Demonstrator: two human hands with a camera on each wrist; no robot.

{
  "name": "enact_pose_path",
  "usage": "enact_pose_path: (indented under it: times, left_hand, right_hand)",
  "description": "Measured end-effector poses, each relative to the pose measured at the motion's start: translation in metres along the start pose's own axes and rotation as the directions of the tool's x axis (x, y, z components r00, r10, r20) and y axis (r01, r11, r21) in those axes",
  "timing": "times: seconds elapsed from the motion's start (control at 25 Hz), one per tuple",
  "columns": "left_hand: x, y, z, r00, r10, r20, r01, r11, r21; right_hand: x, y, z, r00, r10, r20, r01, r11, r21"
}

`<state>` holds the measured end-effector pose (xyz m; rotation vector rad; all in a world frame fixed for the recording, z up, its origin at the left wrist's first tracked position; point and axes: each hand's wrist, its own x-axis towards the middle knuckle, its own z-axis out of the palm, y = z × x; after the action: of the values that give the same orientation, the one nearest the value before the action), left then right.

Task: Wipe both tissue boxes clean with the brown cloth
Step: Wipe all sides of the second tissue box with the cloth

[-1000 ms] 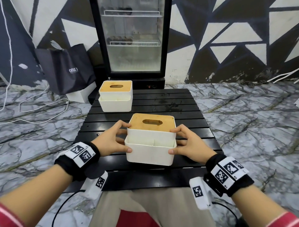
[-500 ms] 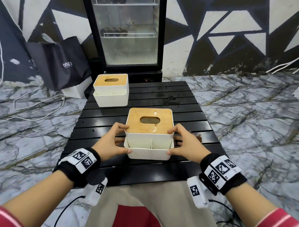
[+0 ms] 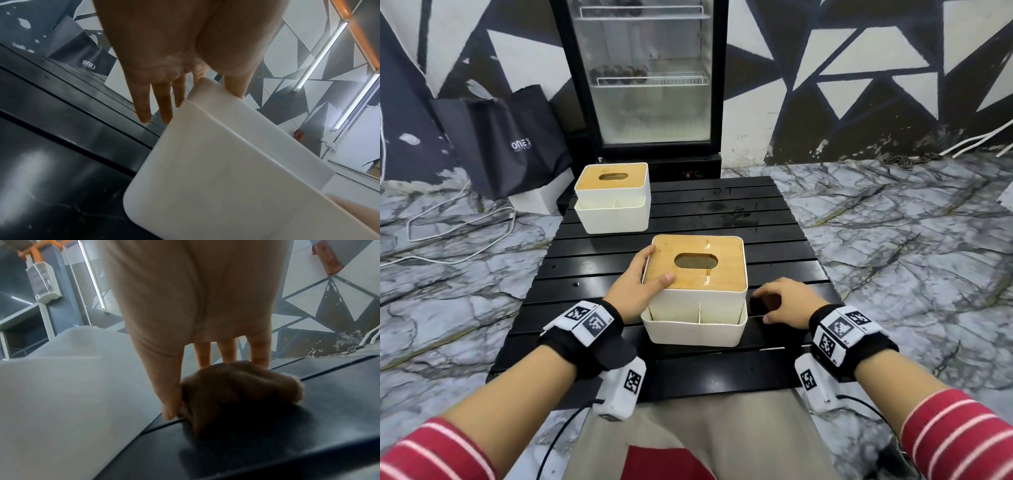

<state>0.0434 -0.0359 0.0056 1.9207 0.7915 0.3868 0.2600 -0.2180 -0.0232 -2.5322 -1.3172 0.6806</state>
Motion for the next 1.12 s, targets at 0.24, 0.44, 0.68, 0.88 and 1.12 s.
enact_pose_path:
  times: [0.24, 0.44, 0.68, 0.88, 1.12]
  left_hand:
    - [0.002, -0.003, 0.006, 1.000, -0.002, -0.008, 0.001, 0.994, -0.112]
    - [0.004, -0.001, 0.005, 1.000, -0.002, -0.003, 0.002, 0.988, -0.152]
    - [0.007, 0.001, 0.002, 0.999, -0.002, 0.038, 0.007, 0.993, -0.120]
    - [0.014, 0.000, -0.001, 1.000, -0.026, 0.005, 0.026, 1.000, -0.015]
    - [0.023, 0.016, 0.014, 0.996, -0.023, -0.083, 0.028, 0.998, 0.055]
  right_hand:
    - [0.006, -0.004, 0.008, 1.000, 0.004, -0.031, -0.007, 0.993, -0.119]
    - [0.006, -0.006, 0.004, 0.994, -0.024, -0.109, 0.015, 0.997, -0.081]
    - [-0.004, -0.011, -0.027, 0.917, 0.120, -0.379, 0.067, 0.893, 0.444]
    - [-0.008, -0.052, -0.045, 0.827, -0.088, -0.555, 0.338, 0.867, 0.366]
    - [0.001, -0.061, -0.032, 0.836, -0.263, -0.483, 0.363, 0.923, 0.126]
